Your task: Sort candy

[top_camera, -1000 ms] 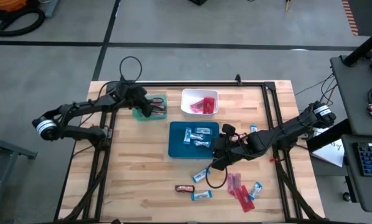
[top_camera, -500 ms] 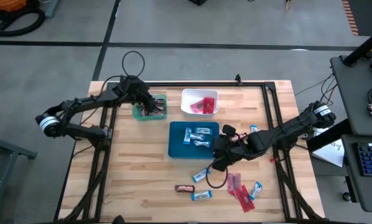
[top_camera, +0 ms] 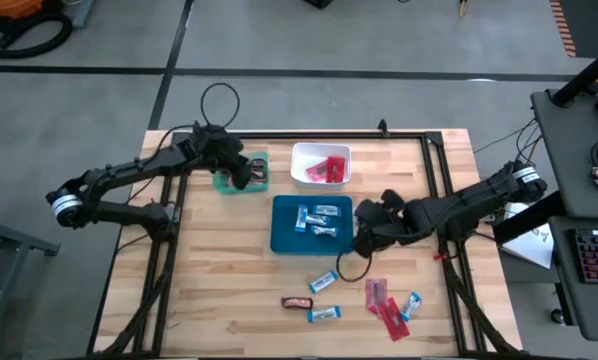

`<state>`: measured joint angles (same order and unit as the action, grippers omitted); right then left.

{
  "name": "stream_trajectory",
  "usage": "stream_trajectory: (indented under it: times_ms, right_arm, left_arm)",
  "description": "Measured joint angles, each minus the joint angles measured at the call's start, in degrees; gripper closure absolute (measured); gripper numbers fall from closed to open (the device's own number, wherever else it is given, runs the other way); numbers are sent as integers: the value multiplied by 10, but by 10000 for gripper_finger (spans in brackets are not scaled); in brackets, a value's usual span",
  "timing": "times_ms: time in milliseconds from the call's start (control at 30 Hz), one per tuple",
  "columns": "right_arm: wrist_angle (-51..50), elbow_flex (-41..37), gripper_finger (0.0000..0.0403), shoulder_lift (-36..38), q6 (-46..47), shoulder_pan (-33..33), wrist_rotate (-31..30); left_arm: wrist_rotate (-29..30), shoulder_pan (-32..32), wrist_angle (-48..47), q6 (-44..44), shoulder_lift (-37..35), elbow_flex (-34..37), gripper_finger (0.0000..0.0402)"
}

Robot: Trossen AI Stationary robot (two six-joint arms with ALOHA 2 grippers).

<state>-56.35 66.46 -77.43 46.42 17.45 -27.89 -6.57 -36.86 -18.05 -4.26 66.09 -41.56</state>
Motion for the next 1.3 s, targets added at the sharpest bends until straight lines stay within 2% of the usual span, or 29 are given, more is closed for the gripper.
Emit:
stream_trajectory:
  times_ms: [167, 267, 467, 667, 833, 1133, 1300]
  right_arm:
    - [-76, -1, 257, 14, 42, -42, 3]
    - [-109, -1, 255, 18, 52, -76, 33]
    - [-160, -8, 230, 21, 36, -152, 72]
    - [-158, -61, 203, 31, 25, -220, 111]
    - [-148, -129, 200, 49, 31, -258, 137]
    - [-130, -231, 199, 60, 144, -273, 149]
    - [-69, -273, 199, 54, 173, -273, 149]
  left_arm:
    - [1, 86, 45, -20, -28, 21, 284]
    - [21, 135, 62, -29, -40, 21, 284]
    - [63, 201, 85, -29, -53, 11, 284]
    - [76, 210, 86, -27, -55, 3, 284]
    - [76, 209, 86, -21, -56, 3, 284]
    - [76, 209, 89, -20, -47, 3, 284]
    - [77, 209, 98, -8, -42, 4, 284]
